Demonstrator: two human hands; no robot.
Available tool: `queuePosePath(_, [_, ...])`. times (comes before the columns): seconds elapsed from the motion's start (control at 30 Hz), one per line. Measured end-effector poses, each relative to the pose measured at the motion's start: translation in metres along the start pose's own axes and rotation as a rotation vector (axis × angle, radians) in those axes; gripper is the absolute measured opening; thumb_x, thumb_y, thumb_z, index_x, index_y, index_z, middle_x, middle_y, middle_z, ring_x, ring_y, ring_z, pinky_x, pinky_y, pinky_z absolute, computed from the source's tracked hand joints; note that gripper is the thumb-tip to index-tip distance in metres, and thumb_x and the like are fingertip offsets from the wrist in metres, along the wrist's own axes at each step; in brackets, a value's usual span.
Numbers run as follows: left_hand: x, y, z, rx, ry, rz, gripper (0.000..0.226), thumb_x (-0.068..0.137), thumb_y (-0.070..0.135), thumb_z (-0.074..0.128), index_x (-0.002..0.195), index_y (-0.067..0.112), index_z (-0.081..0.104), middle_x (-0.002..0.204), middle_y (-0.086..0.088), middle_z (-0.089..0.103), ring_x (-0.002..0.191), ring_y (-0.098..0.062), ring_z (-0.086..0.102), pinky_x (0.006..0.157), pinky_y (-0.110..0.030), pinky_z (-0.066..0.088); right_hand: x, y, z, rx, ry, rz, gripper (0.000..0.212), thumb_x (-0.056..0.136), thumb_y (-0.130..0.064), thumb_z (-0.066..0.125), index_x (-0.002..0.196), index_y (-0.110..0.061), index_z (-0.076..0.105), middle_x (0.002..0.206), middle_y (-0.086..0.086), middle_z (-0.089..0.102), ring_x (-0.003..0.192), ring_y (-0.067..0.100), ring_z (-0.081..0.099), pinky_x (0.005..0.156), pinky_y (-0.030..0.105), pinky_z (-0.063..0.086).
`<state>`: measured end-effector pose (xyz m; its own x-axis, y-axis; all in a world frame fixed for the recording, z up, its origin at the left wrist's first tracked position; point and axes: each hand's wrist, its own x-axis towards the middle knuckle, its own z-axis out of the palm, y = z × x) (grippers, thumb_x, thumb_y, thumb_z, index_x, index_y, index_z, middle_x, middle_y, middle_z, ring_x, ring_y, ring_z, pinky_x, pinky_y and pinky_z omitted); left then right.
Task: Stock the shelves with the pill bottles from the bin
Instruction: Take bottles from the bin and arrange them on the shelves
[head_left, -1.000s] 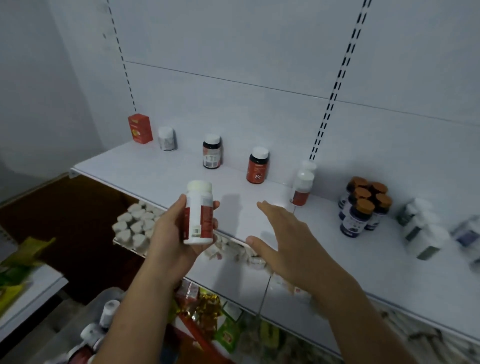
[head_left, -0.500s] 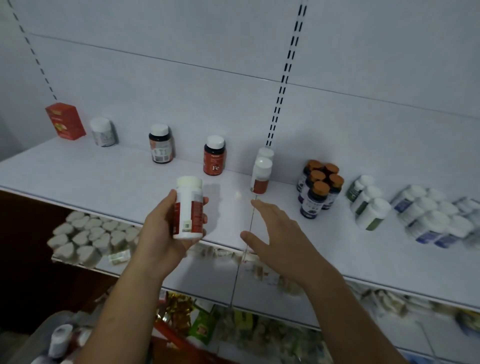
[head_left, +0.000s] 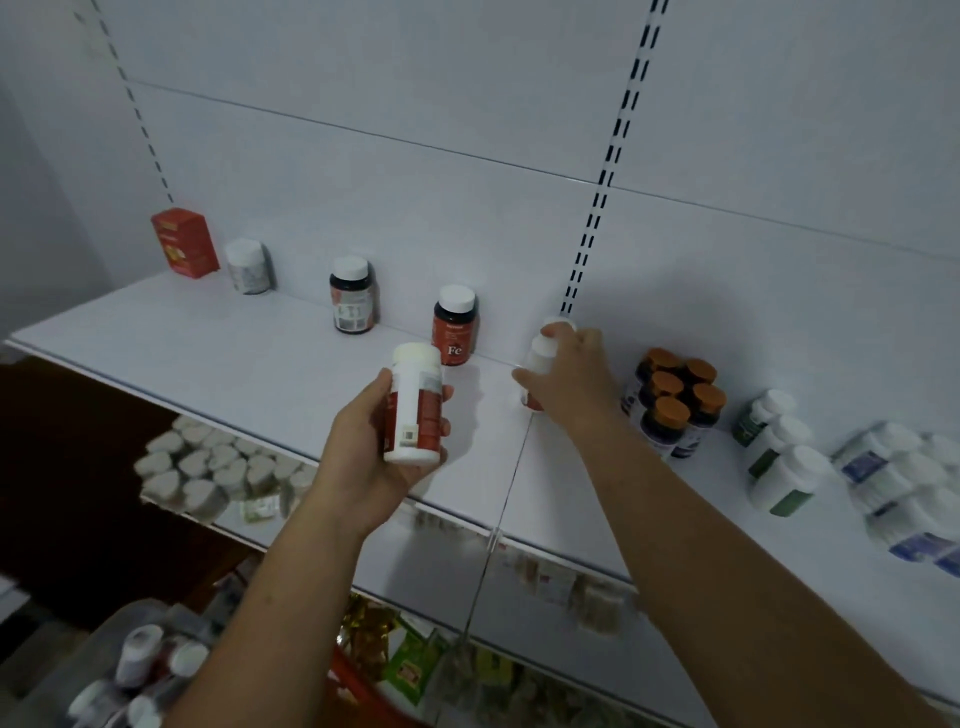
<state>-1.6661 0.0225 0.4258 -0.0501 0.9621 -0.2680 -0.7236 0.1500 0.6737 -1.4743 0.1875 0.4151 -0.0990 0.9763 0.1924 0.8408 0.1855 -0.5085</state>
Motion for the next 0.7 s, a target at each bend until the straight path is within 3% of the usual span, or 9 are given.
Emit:
queuePosePath(0.13, [0.001, 0.006, 0.002, -0.02, -0.015, 0.01, 0.049, 0.106, 0.046, 0.046, 0.126, 0.007, 0.07, 0.12, -0.014, 0.071, 0.079, -0.025, 0.064, 0.074, -0.037, 0.047, 0.008, 0.004, 0.007, 0.103, 0.002, -0.029, 0.049, 0.087, -0.028, 0.077, 0.132, -0.03, 0.056, 0.131, 0.006, 0.043, 0.115, 0.031, 0.054, 0.092, 0.04, 0.053])
queuePosePath(0.23, [0.002, 0.008, 0.0, -0.04, -0.042, 0.009, 0.049, 0.106, 0.045, 0.047, 0.116, 0.008, 0.078, 0.122, -0.014, 0.07, 0.081, -0.025, 0.064, 0.075, -0.038, 0.047, 0.009, 0.006, 0.008, 0.151, -0.029, -0.06, 0.056, 0.086, -0.012, 0.074, 0.137, -0.026, 0.057, 0.137, 0.009, 0.043, 0.117, 0.03, 0.053, 0.097, 0.038, 0.051])
queuePosePath(0.37, [0.002, 0.011, -0.001, -0.06, -0.084, 0.013, 0.051, 0.107, 0.045, 0.045, 0.106, 0.012, 0.083, 0.12, -0.012, 0.071, 0.082, -0.025, 0.064, 0.075, -0.038, 0.047, 0.003, 0.003, 0.005, 0.205, -0.058, -0.056, 0.062, 0.084, 0.0, 0.072, 0.141, -0.021, 0.055, 0.14, 0.007, 0.034, 0.111, 0.024, 0.047, 0.083, 0.024, 0.047])
queuePosePath(0.47, [0.002, 0.011, 0.002, -0.063, -0.086, 0.013, 0.051, 0.106, 0.045, 0.045, 0.103, 0.012, 0.084, 0.117, -0.012, 0.071, 0.082, -0.025, 0.063, 0.074, -0.037, 0.048, 0.001, 0.002, 0.004, 0.216, -0.051, -0.062, 0.062, 0.086, 0.002, 0.068, 0.141, -0.021, 0.054, 0.138, 0.007, 0.033, 0.107, 0.023, 0.046, 0.062, 0.006, 0.038])
queuePosePath(0.53, [0.002, 0.011, 0.002, -0.059, -0.085, 0.011, 0.05, 0.106, 0.045, 0.046, 0.102, 0.012, 0.084, 0.116, -0.012, 0.072, 0.083, -0.025, 0.063, 0.074, -0.037, 0.049, -0.001, 0.002, 0.0, 0.26, -0.048, -0.04, 0.062, 0.089, 0.004, 0.064, 0.143, -0.023, 0.051, 0.135, 0.006, 0.035, 0.106, 0.023, 0.047, 0.061, 0.007, 0.038])
queuePosePath(0.63, [0.001, 0.01, -0.002, -0.052, -0.083, 0.014, 0.05, 0.105, 0.045, 0.046, 0.104, 0.013, 0.084, 0.116, -0.013, 0.072, 0.082, -0.025, 0.064, 0.074, -0.037, 0.05, -0.003, 0.003, -0.01, 0.374, -0.025, -0.004, 0.06, 0.091, 0.0, 0.064, 0.143, -0.026, 0.049, 0.135, 0.004, 0.043, 0.11, 0.022, 0.052, 0.082, 0.026, 0.047])
queuePosePath(0.7, [0.001, 0.01, -0.005, -0.05, -0.077, 0.02, 0.05, 0.106, 0.044, 0.045, 0.109, 0.011, 0.082, 0.116, -0.013, 0.072, 0.081, -0.025, 0.064, 0.075, -0.038, 0.049, -0.005, 0.005, -0.019, 0.509, -0.011, 0.01, 0.06, 0.09, -0.003, 0.069, 0.142, -0.026, 0.051, 0.136, 0.004, 0.052, 0.115, 0.024, 0.058, 0.087, 0.034, 0.054])
